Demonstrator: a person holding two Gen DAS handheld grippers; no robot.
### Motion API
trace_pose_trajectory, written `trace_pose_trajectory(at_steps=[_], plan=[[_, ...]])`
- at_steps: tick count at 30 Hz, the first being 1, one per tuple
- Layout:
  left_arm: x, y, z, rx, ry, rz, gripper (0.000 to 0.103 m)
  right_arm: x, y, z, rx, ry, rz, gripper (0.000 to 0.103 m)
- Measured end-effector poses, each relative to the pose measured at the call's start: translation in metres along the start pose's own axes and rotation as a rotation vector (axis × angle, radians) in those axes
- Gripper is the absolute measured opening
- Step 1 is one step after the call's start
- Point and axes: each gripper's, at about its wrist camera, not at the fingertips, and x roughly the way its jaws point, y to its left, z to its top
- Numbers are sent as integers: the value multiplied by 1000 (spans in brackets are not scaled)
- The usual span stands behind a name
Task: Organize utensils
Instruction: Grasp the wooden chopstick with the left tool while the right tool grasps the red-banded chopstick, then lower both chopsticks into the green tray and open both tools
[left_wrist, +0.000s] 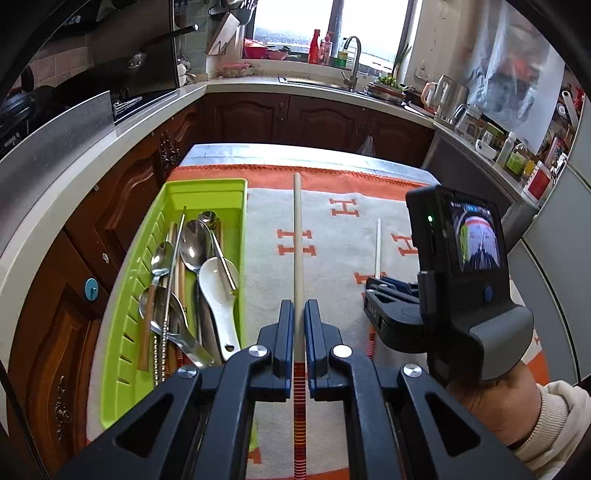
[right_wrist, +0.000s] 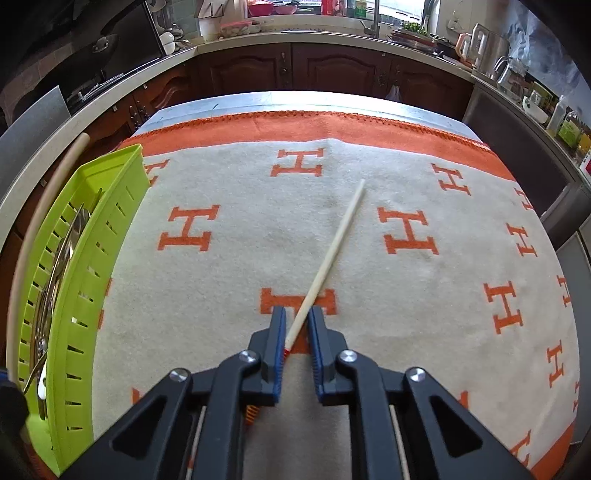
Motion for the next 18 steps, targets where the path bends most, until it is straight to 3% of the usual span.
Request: trace_pose_trajectory(at_steps=[5,11,18], plan=[[-11,23,14,-49,-30,7,3,-2,-16,0,88,27,79,5],[-12,50,24,-96,-27,12,3,-22,-28,1,192,36,235,5],[6,88,32,-170,9,27,4,-78,15,23,136,-1,480,5]])
